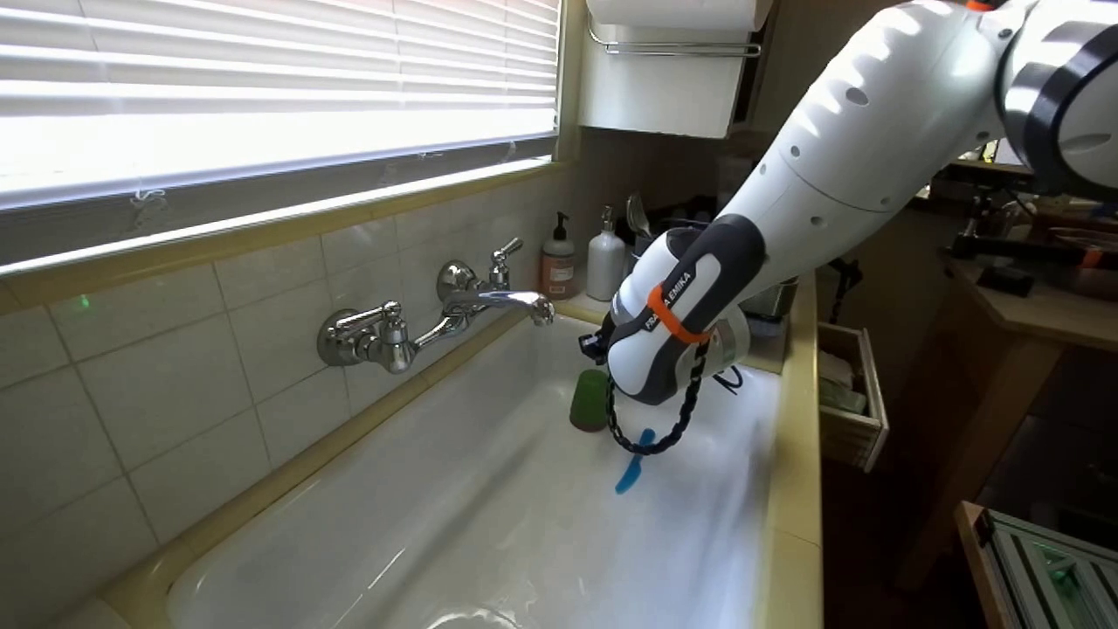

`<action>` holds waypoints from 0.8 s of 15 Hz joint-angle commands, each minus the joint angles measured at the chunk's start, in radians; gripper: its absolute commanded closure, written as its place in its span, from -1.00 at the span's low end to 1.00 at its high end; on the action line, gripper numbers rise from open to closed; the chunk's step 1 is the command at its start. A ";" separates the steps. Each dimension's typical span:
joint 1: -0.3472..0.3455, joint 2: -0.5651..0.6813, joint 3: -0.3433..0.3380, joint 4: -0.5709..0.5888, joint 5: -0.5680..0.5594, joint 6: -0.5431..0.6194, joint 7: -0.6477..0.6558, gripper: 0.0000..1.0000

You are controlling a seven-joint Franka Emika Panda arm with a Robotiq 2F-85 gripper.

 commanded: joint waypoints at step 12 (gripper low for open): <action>-0.246 -0.245 0.187 -0.091 -0.262 -0.291 -0.072 0.66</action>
